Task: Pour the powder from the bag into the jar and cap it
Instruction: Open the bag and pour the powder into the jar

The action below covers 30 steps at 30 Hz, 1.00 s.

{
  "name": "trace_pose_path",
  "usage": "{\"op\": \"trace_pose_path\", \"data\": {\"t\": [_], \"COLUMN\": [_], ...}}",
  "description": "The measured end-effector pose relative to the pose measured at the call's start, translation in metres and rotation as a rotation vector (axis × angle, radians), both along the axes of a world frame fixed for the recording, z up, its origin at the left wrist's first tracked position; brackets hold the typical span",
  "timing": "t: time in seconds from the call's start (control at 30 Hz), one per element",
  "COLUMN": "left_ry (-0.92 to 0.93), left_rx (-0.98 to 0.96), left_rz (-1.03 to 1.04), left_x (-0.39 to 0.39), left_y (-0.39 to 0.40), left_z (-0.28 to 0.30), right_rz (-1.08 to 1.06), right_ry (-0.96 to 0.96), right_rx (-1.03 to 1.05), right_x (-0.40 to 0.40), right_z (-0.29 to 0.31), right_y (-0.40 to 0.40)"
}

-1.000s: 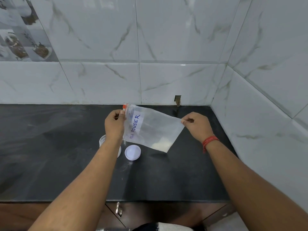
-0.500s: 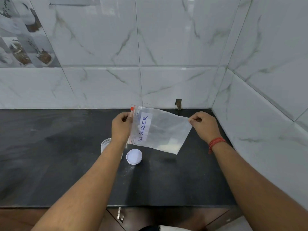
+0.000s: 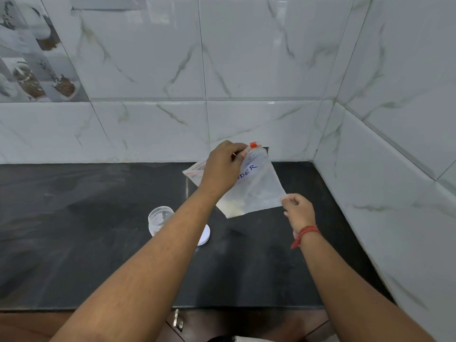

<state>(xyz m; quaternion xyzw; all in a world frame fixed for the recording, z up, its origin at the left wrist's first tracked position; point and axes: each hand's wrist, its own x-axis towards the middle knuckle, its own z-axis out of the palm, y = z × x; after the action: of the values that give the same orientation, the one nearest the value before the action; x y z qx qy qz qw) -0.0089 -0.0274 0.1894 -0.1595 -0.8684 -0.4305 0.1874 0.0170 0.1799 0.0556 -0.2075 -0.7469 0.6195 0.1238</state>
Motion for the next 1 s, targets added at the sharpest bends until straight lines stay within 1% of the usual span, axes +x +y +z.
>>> {"op": "trace_pose_path", "data": {"t": [0.13,0.23,0.33,0.43,0.57,0.67,0.8,1.0], "left_ry": [0.023,0.02,-0.001,-0.068,-0.145,-0.179,-0.238,-0.305], "left_rx": [-0.03,-0.005,0.046,0.118,0.241,0.286,0.299,0.335], "left_rz": [-0.028,-0.052,-0.055,-0.063,-0.078,-0.091,-0.061,0.005], "left_x": [0.0,0.003,0.003,0.001,-0.001,0.002,0.005,0.005], "left_y": [0.013,0.016,0.014,0.011,0.005,-0.005,-0.022,-0.044], "left_z": [0.006,0.013,0.019,0.023,0.02,0.013,-0.002,-0.025], "right_rz": [0.046,0.003,0.014,0.037,0.044,0.04,0.053,0.05], "right_ry": [-0.086,-0.083,-0.051,0.004,0.108,0.158,0.171,0.155], "right_rx": [-0.254,-0.511,-0.659,-0.653,-0.73,-0.742,-0.625,-0.573], "right_x": [0.003,0.003,0.005,0.005,0.002,-0.003,-0.001,-0.007], "right_z": [-0.014,-0.02,-0.02,-0.015,-0.004,0.003,0.014,0.014], "right_y": [-0.011,-0.012,-0.01,-0.012,-0.017,-0.017,-0.016,-0.009]}}
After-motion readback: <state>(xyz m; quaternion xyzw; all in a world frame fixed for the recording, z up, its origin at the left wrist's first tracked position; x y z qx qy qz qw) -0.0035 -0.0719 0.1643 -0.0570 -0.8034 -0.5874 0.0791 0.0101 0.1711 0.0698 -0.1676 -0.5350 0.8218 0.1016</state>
